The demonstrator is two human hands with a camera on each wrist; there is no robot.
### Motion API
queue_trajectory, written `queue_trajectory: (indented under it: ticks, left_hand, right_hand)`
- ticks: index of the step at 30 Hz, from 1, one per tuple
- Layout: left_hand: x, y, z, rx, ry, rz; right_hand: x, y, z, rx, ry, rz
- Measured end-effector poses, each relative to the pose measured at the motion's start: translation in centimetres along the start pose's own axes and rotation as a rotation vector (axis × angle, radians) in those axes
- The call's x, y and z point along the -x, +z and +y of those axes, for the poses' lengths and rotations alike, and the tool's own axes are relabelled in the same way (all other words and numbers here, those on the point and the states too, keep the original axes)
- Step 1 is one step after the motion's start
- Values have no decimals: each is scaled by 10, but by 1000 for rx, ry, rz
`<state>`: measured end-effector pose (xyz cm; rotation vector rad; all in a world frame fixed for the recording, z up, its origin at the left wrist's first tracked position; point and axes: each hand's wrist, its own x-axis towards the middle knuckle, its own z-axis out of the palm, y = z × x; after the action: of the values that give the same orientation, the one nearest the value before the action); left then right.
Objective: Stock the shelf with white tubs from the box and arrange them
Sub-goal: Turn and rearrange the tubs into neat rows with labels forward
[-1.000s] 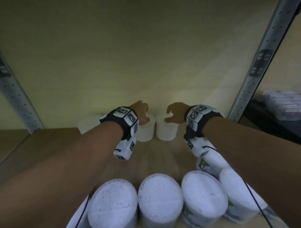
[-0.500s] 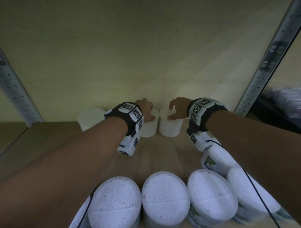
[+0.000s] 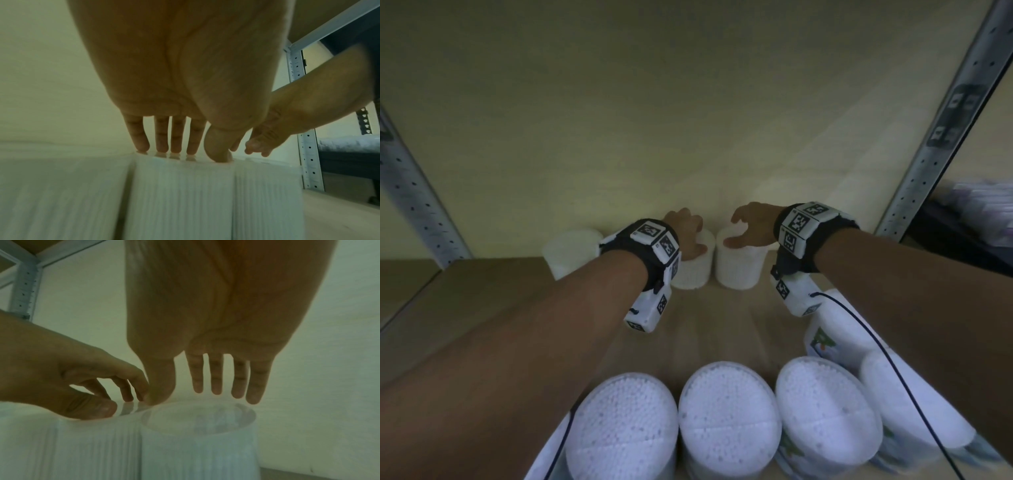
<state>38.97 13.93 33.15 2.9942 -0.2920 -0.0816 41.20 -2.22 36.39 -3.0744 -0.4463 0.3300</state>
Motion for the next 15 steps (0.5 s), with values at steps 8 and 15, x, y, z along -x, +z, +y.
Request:
queue_trajectory:
  ticks: [8,15]
  left_hand:
    - [-1,4,-1,-5,16,15]
    - [-1,4,-2,-17,25,9]
  right_hand:
    - [-2,4,-7,43,68,-56]
    - [-3,1,-6,48,46,-90]
